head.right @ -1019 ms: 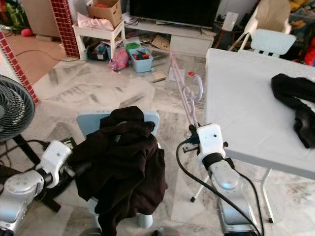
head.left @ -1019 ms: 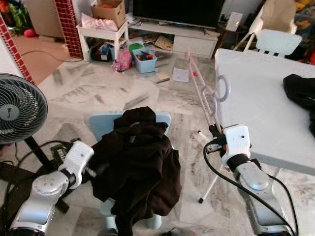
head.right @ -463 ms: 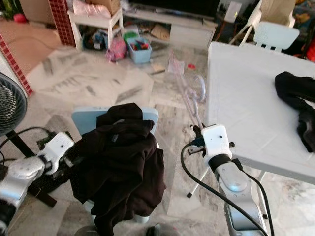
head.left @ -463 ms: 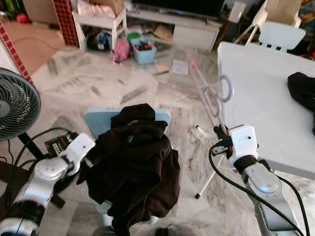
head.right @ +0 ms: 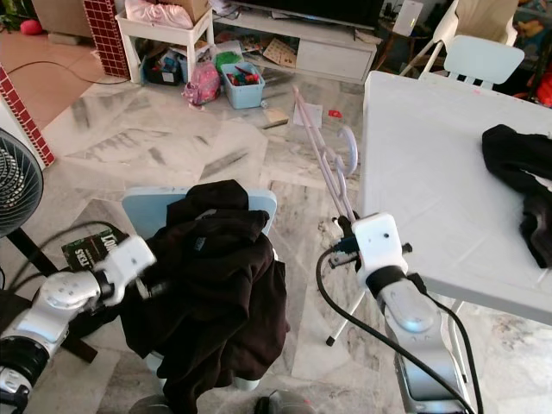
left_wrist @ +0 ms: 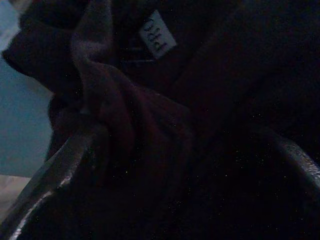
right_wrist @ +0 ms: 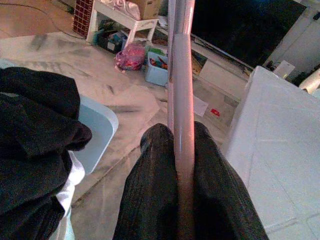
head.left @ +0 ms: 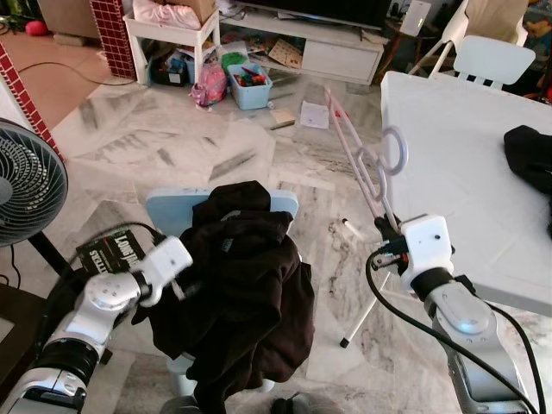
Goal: Hang hanger
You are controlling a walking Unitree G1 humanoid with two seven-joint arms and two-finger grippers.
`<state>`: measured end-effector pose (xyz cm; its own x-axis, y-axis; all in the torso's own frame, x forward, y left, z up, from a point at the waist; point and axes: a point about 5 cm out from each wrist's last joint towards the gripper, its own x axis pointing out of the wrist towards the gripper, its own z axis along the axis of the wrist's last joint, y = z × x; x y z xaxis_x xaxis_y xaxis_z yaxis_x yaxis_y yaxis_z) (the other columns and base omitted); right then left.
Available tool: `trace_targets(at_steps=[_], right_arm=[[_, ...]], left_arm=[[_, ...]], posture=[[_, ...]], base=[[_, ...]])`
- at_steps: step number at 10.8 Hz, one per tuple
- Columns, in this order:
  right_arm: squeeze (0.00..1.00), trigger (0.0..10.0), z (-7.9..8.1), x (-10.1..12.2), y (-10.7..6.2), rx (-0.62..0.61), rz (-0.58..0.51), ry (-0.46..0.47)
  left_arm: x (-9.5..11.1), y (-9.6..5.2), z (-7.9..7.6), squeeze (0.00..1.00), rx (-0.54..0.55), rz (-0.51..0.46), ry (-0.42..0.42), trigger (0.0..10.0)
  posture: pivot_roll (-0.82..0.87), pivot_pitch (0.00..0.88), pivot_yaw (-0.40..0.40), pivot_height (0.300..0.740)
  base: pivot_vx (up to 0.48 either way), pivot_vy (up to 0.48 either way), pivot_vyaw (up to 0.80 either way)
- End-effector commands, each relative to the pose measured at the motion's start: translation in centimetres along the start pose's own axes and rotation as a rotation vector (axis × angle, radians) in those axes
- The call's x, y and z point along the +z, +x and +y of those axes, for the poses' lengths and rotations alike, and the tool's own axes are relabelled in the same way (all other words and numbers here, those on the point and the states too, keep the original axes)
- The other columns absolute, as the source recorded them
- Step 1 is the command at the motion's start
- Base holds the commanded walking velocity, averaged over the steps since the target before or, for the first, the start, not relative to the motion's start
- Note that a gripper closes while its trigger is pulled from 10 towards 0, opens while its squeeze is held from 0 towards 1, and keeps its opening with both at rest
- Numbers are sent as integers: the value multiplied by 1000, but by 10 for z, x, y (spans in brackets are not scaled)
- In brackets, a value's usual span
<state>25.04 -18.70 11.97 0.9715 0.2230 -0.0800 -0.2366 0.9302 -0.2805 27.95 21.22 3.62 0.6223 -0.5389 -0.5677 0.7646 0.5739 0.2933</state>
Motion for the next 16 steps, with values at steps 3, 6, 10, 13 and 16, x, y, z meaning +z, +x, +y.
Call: trace_targets(at_steps=[3, 6, 10, 13, 16], right_arm=[[0, 10000, -4, 4, 1, -10, -10, -10], [0, 10000, 1, 3, 5, 0, -12, -2], [0, 10000, 6, 1, 7, 8, -11, 10], [0, 10000, 2, 2, 7, -3, -14, 0], [0, 10000, 5, 3, 6, 8, -15, -2]], left_arm=[[-3, -10, 12, 0, 21, 77, 88, 10000], [-14, -27, 7, 0, 75, 147, 130, 10000], [-14, -28, 1, 0, 163, 130, 121, 10000], [-16, -18, 19, 0, 196, 192, 185, 3765], [-11, -20, 46, 0, 333, 222, 195, 0]], posture=[[-138, 40, -109, 740], [-121, 43, -108, 740], [-96, 50, -106, 740], [-120, 47, -103, 740], [-119, 44, -110, 740]], base=[[0, 0, 0], [0, 0, 0], [0, 0, 0], [0, 0, 0], [0, 0, 0]])
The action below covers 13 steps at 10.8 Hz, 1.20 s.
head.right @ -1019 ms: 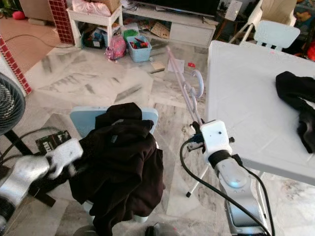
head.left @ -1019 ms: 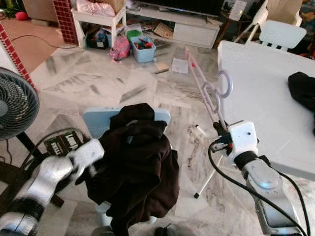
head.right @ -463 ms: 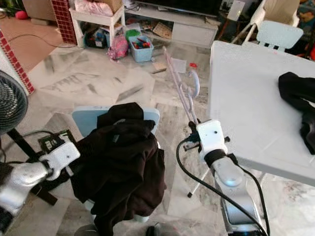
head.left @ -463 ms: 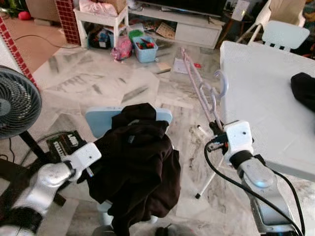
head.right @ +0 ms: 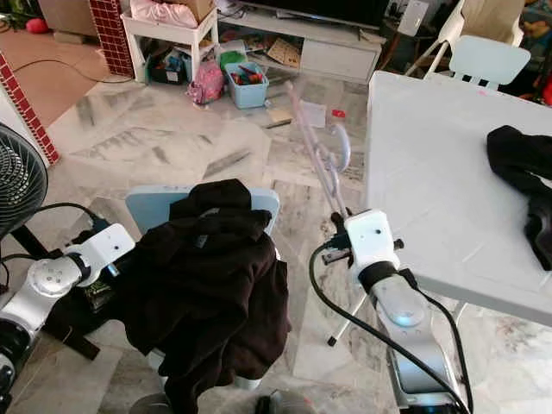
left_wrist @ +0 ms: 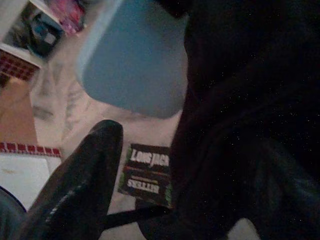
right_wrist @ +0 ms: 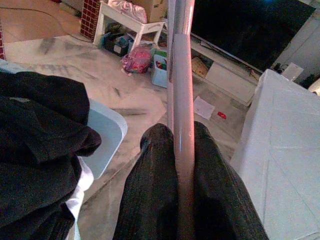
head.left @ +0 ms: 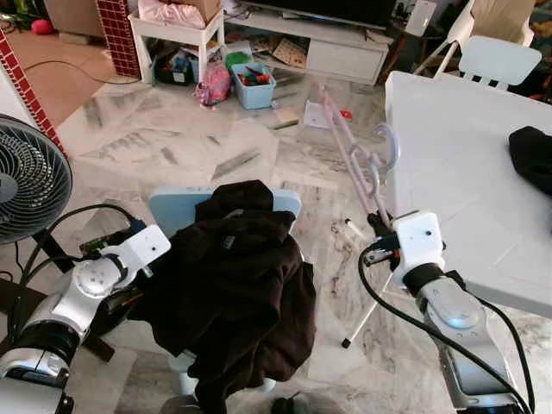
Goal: Hang hanger
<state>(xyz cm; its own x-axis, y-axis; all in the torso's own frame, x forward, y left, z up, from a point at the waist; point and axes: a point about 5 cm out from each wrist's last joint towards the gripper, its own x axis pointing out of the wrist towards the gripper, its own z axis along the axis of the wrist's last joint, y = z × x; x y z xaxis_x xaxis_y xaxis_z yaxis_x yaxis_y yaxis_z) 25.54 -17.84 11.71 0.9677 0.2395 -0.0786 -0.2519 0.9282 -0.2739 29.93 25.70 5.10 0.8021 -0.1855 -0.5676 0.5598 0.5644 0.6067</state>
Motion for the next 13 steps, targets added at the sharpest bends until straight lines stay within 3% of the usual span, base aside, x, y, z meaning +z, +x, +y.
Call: trace_targets(at_steps=[1, 6, 11, 12, 13], right_arm=[[0, 10000, -1, 5, 2, 7, -20, -22], [0, 10000, -4, 3, 3, -10, -17, -25], [0, 10000, -3, 4, 6, -17, -22, -21], [0, 10000, -3, 4, 6, -18, -24, -20], [0, 10000, -2, 4, 7, -20, -25, -17]], left_arm=[[3, 3, 2, 0, 14, -8, -11, 0], [12, 9, -3, 0, -20, -86, -91, 0], [21, 11, -8, 0, -104, -138, -37, 0], [22, 10, -7, 0, -90, -145, 15, 0], [24, 10, -7, 0, -79, -158, 7, 0]], posture=[[-118, 41, -114, 740], [-116, 36, -107, 740], [-114, 35, -102, 740], [-113, 34, -100, 740], [-110, 32, -98, 740]], base=[[0, 0, 0], [0, 0, 0], [0, 0, 0], [0, 0, 0], [0, 0, 0]])
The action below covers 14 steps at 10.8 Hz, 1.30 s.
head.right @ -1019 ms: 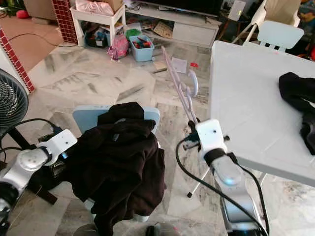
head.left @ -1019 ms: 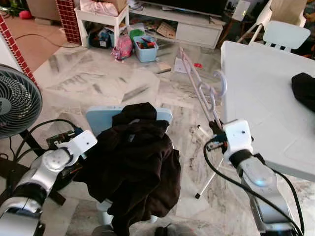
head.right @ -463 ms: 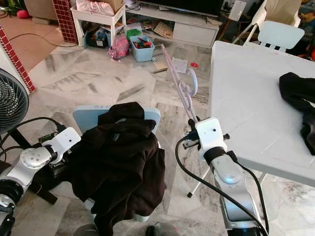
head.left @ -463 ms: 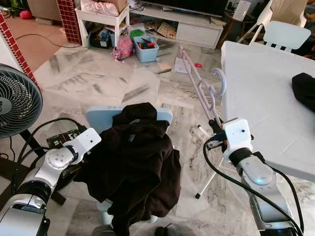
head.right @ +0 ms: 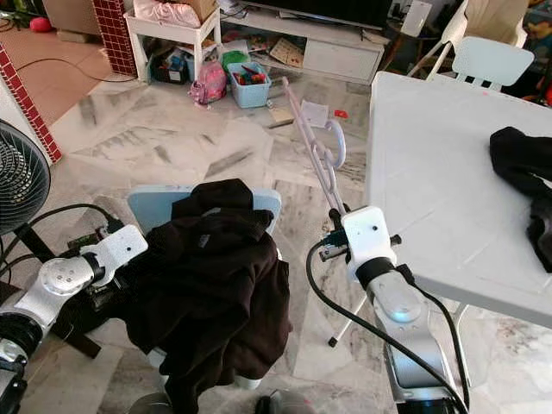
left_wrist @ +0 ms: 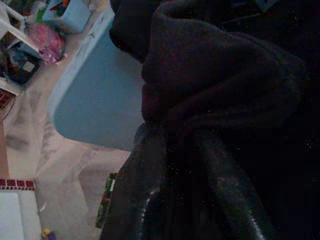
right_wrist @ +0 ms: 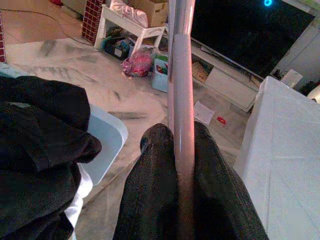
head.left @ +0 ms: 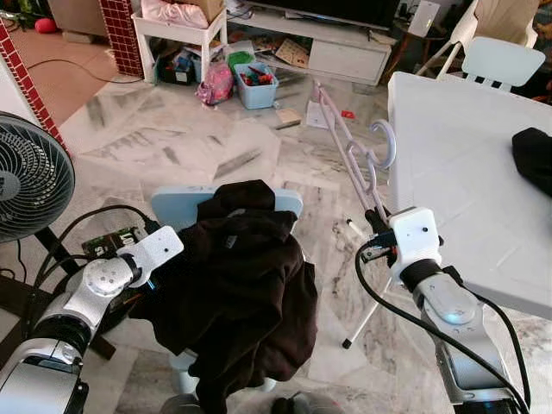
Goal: Hang hanger
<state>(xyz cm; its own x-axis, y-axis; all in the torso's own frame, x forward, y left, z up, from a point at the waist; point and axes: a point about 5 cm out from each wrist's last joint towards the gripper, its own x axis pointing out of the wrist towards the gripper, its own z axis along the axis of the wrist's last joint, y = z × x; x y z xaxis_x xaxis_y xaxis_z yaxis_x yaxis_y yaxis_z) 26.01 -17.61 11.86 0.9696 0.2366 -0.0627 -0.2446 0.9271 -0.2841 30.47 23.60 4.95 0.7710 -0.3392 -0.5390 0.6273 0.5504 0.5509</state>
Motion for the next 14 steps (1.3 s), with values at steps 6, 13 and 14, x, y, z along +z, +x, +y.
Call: trace_targets(at_steps=[6, 13, 14], right_arm=[[0, 10000, 0, 0, 5, -27, -12, 19], [0, 10000, 2, -3, 8, -31, -19, 17], [0, 10000, 2, -2, 12, -29, -24, 15]], left_arm=[[4, 2, 2, 0, 49, -33, -80, 0], [28, 4, 21, 0, 358, -221, -595, 0], [40, 9, 14, 0, 330, -276, -700, 0]], posture=[[-98, 16, -88, 740], [-71, 0, -87, 740], [-68, 0, -89, 740]], base=[[0, 0, 0], [0, 0, 0], [0, 0, 0]])
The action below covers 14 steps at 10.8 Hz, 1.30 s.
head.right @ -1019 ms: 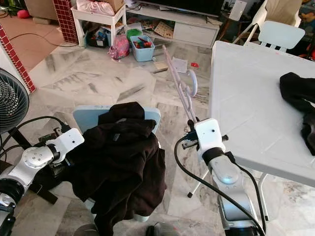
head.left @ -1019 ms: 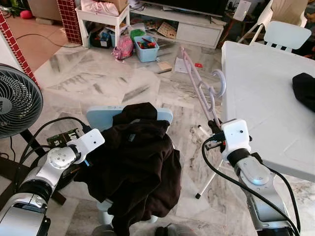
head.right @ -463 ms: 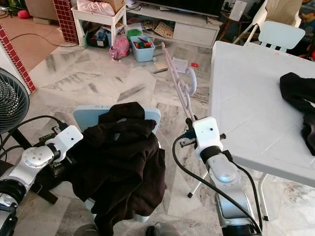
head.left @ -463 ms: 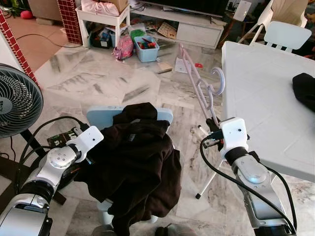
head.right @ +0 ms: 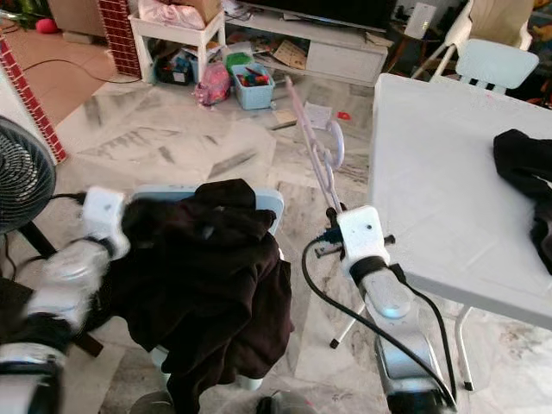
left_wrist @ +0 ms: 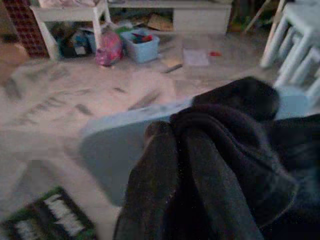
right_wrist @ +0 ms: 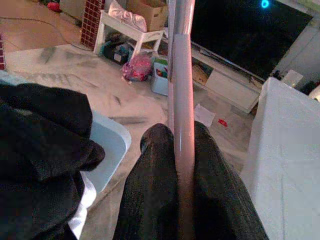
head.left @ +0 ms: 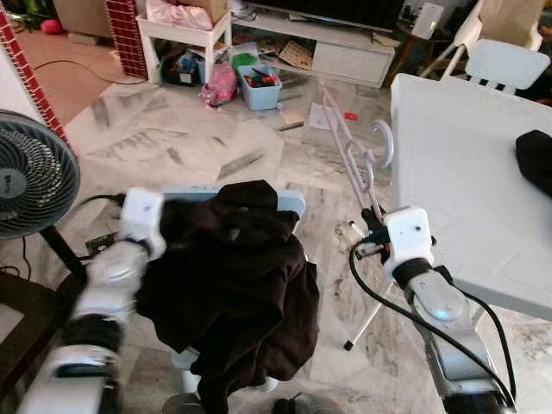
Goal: Hang hanger
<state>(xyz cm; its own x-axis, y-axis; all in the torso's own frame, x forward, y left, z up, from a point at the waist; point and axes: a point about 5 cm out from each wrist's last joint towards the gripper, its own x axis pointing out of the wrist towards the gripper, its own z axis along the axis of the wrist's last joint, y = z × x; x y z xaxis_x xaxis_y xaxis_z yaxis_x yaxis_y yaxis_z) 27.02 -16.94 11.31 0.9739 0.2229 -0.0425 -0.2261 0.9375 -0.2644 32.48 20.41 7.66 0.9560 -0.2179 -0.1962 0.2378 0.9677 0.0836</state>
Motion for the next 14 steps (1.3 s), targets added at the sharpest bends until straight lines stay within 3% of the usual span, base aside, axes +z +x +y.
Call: trace_targets(at_steps=[1, 2, 3, 4, 6, 7, 8, 9, 10, 11, 12, 14], right_arm=[[0, 10000, -3, 2, 2, -9, -13, -7], [0, 10000, -2, 2, 4, -6, -17, -7], [0, 10000, -1, 2, 4, -6, -20, -8], [0, 10000, -1, 2, 4, -6, -21, -8], [0, 10000, -3, 2, 5, -7, -22, -12], [0, 10000, -3, 1, 5, -7, -21, -11], [0, 10000, -1, 1, 5, -2, -22, -10], [0, 10000, 0, 2, 6, 3, -23, -9], [0, 10000, -1, 1, 6, 4, -22, -10], [0, 10000, -2, 1, 6, 5, -21, -12], [0, 10000, -2, 1, 6, 4, -20, -13], [0, 10000, -1, 1, 6, 10, -18, -14]], left_arm=[[1, -1, -4, 0, -22, 4, -18, 0], [-7, 0, -32, 0, -128, 80, -26, 0], [-18, -3, -45, 0, -180, 200, -48, 0], [-22, -6, -48, 0, -201, 242, -22, 0], [-41, -24, -47, 0, -293, 382, 145, 314], [-48, -33, -36, 0, -206, 428, 180, 5843], [-56, -40, -34, 0, -182, 473, 174, 9059], [-62, -46, -34, 0, -166, 496, 166, 10000], [-63, -49, -34, 0, -157, 509, 160, 10000], [-65, -53, -32, 169, -153, 528, 190, 10000], [-66, -54, -25, 0, -116, 529, 261, 10000], [-57, -48, -19, 0, -82, 480, 219, 9451]], posture=[[-66, 0, -89, 740], [-64, 0, -89, 740], [-67, 0, -87, 740], [-67, 0, -87, 740], [-67, 0, -85, 740], [-55, 0, -87, 740], [-52, 0, -90, 740], [-51, 0, -95, 740], [-49, 0, -99, 740], [-51, 0, -99, 740], [-52, 0, -102, 740], [-51, 0, -102, 740]], base=[[0, 0, 0], [0, 0, 0], [0, 0, 0], [0, 0, 0], [0, 0, 0], [0, 0, 0], [0, 0, 0], [0, 0, 0], [0, 0, 0], [0, 0, 0], [0, 0, 0], [0, 0, 0]])
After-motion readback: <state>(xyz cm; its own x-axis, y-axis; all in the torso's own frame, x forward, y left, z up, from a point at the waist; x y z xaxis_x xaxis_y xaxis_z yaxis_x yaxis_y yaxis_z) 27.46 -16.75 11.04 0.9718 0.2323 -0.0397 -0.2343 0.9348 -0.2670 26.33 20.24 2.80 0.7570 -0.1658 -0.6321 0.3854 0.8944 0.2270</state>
